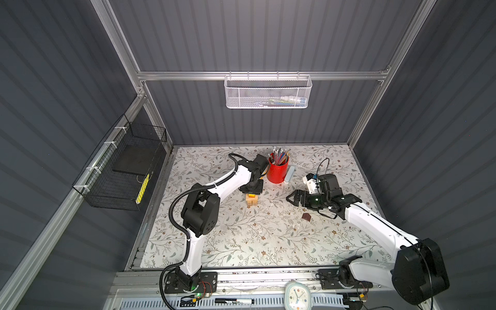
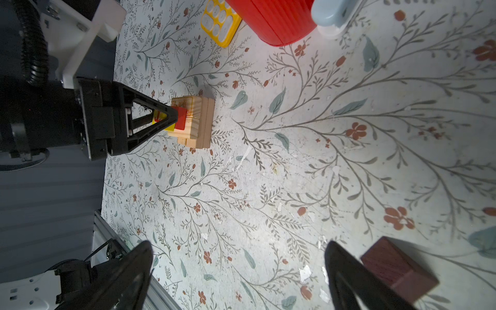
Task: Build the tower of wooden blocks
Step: 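Lower the yellow cube onto the stack beside the red cube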
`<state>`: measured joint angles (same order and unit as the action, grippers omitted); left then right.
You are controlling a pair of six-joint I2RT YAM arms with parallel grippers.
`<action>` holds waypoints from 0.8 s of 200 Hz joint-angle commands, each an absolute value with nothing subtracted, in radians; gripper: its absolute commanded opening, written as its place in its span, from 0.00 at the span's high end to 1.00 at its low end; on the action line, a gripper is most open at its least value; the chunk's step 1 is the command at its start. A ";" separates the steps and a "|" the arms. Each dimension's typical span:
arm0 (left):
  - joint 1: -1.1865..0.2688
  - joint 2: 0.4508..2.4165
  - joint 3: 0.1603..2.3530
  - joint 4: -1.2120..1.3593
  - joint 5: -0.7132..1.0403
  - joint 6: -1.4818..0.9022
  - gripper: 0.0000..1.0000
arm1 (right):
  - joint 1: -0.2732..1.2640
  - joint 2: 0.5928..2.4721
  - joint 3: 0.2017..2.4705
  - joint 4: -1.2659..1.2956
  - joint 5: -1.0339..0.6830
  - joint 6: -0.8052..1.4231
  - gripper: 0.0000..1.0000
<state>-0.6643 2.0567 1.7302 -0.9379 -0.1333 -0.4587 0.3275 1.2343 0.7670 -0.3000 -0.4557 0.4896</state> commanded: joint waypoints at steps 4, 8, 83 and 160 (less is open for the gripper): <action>-0.653 2.072 1.720 -0.941 -0.135 -0.451 0.55 | 0.329 1.233 0.794 -0.299 -0.445 0.484 0.01; -0.653 2.073 1.722 -0.942 -0.134 -0.452 0.55 | 0.330 1.234 0.795 -0.299 -0.446 0.484 0.01; -0.652 2.068 1.710 -0.945 -0.129 -0.467 0.59 | 0.330 1.235 0.795 -0.295 -0.448 0.486 0.01; -0.646 2.077 1.731 -0.948 -0.129 -0.476 0.62 | 0.329 1.234 0.793 -0.296 -0.447 0.485 0.01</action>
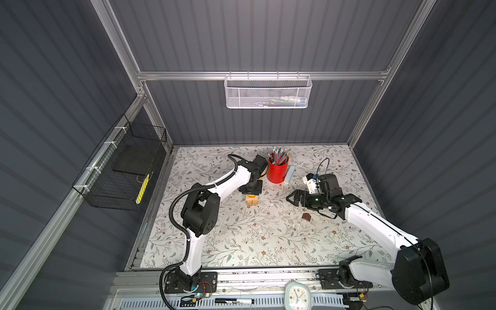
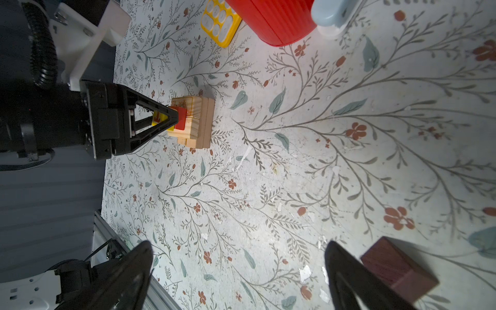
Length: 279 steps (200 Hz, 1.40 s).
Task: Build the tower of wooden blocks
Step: 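Lower the yellow cube onto the stack beside the red cube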
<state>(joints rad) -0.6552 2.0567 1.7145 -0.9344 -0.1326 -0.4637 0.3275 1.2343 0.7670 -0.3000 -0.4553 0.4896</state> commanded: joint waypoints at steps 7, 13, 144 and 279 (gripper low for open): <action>-0.644 2.076 1.731 -0.945 -0.127 -0.477 0.62 | 0.330 1.235 0.793 -0.296 -0.447 0.485 0.01; -0.644 2.074 1.731 -0.945 -0.126 -0.479 0.62 | 0.330 1.234 0.793 -0.295 -0.447 0.485 0.01; -0.642 2.095 1.770 -0.971 -0.118 -0.514 0.58 | 0.329 1.232 0.796 -0.296 -0.445 0.482 0.01; -0.641 2.129 1.829 -1.008 -0.156 -0.568 0.61 | 0.329 1.226 0.788 -0.300 -0.443 0.476 0.01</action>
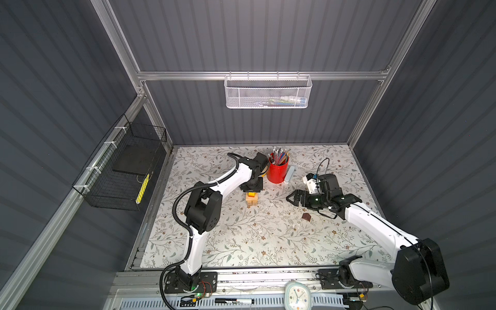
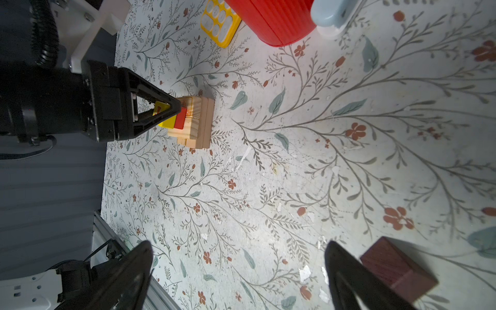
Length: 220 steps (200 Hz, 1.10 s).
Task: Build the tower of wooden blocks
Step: 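Lower the yellow cube onto the stack beside the red cube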
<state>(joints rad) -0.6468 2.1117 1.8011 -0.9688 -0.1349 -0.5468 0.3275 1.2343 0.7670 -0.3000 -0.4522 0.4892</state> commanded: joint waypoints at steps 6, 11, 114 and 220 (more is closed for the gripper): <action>-0.641 2.126 1.827 -1.008 -0.159 -0.569 0.61 | 0.330 1.224 0.788 -0.301 -0.441 0.476 0.01; -0.641 2.124 1.824 -1.008 -0.159 -0.571 0.61 | 0.330 1.224 0.787 -0.302 -0.441 0.474 0.01; -0.641 2.121 1.783 -0.988 -0.101 -0.555 0.57 | 0.328 1.225 0.783 -0.302 -0.436 0.474 0.01; -0.641 2.133 1.784 -0.987 -0.123 -0.546 0.64 | 0.329 1.226 0.783 -0.299 -0.436 0.477 0.01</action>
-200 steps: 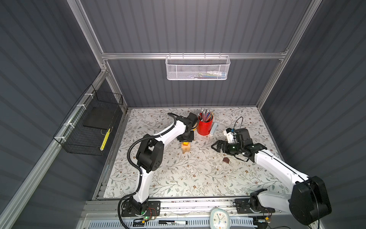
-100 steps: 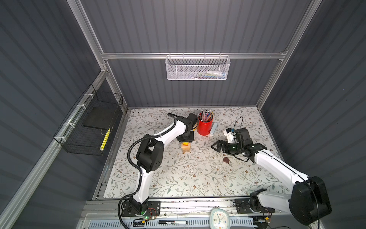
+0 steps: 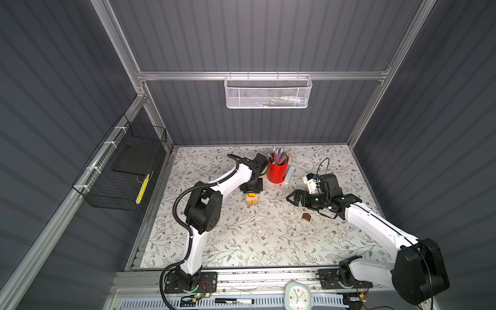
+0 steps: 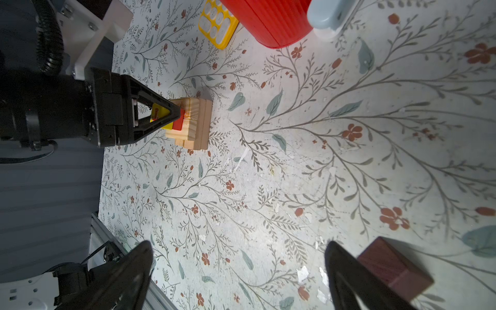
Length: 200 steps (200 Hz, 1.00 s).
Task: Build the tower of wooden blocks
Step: 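Lower the yellow cube onto the stack beside the red cube, then open the left gripper and raise it off the stack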
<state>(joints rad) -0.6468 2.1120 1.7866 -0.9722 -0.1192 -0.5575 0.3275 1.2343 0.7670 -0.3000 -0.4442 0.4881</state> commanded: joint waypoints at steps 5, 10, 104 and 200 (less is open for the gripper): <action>-0.641 2.134 1.783 -0.986 -0.124 -0.546 0.65 | 0.329 1.226 0.782 -0.299 -0.435 0.478 0.01; -0.641 2.134 1.784 -0.986 -0.124 -0.547 0.66 | 0.328 1.225 0.782 -0.299 -0.436 0.479 0.01; -0.636 2.126 1.800 -0.996 -0.122 -0.535 0.53 | 0.328 1.222 0.785 -0.301 -0.434 0.478 0.01; -0.639 1.906 1.688 -0.901 -0.121 -0.562 0.17 | 0.318 1.274 0.848 -0.411 -0.236 0.449 0.01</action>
